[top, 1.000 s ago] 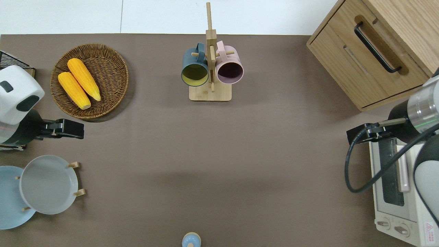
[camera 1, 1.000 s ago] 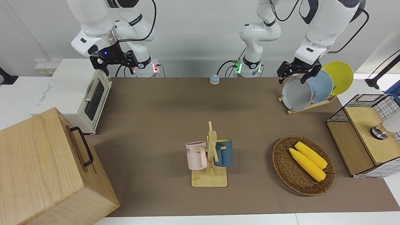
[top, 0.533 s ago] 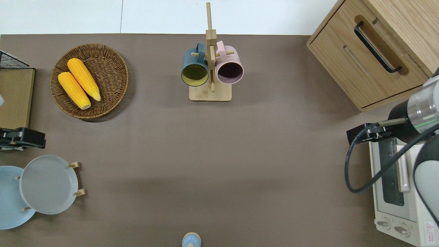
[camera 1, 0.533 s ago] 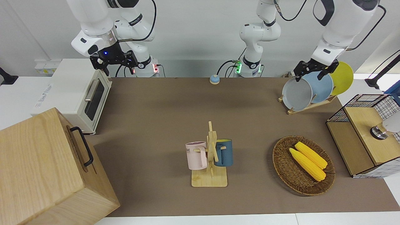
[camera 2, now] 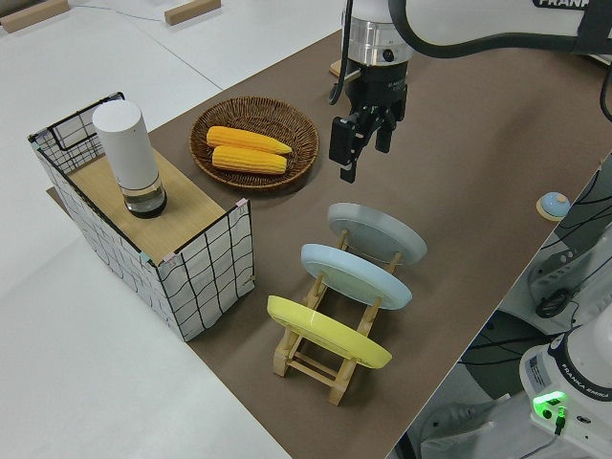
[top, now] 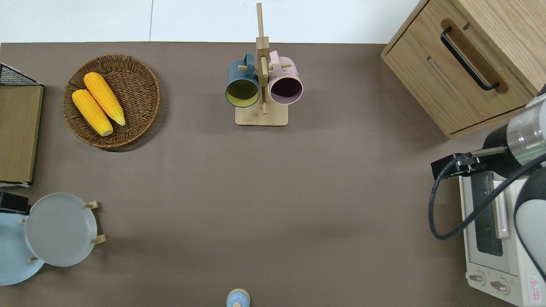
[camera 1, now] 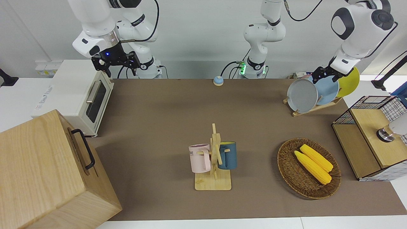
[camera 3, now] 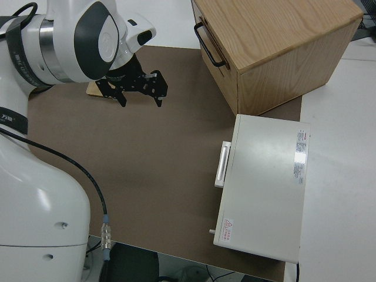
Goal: Pick gray plate from low plate rack and place it on table with left arm
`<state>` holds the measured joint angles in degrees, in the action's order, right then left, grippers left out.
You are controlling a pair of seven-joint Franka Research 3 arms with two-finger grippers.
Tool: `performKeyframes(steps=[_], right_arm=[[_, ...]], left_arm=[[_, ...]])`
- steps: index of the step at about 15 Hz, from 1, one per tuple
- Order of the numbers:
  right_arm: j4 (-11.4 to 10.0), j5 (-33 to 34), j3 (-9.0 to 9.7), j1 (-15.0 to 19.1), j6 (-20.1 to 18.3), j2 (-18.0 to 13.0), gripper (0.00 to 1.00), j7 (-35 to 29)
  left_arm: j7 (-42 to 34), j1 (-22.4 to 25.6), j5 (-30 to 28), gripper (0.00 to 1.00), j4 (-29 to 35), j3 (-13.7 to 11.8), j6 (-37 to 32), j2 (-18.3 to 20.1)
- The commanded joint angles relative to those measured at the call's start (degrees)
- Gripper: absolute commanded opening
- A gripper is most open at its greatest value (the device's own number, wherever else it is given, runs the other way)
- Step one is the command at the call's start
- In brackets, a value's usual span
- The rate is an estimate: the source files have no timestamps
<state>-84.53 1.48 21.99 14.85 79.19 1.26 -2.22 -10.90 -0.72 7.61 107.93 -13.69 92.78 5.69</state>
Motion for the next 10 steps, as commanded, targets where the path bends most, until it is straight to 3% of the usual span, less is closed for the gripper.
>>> performKeyframes(steps=[1,6,10], right_arm=[[0.4,0.4,1.21,1.3,-0.6,-0.1,0.983,-0.7],[0.4,0.4,1.21,1.3,-0.6,-0.1,0.983,-0.7],[0.4,0.3,1.21,1.3,-0.6,-0.1,0.983,-0.7]], left_arm=[[-1.9,-0.2,0.7,1.00,9.5,-2.5,8.1,3.7],[-1.0,-0.2,0.3,1.00,17.7,-3.4,16.7,6.1],[-0.7,-0.2,0.3,0.99,20.6,-3.4,18.5,6.6]])
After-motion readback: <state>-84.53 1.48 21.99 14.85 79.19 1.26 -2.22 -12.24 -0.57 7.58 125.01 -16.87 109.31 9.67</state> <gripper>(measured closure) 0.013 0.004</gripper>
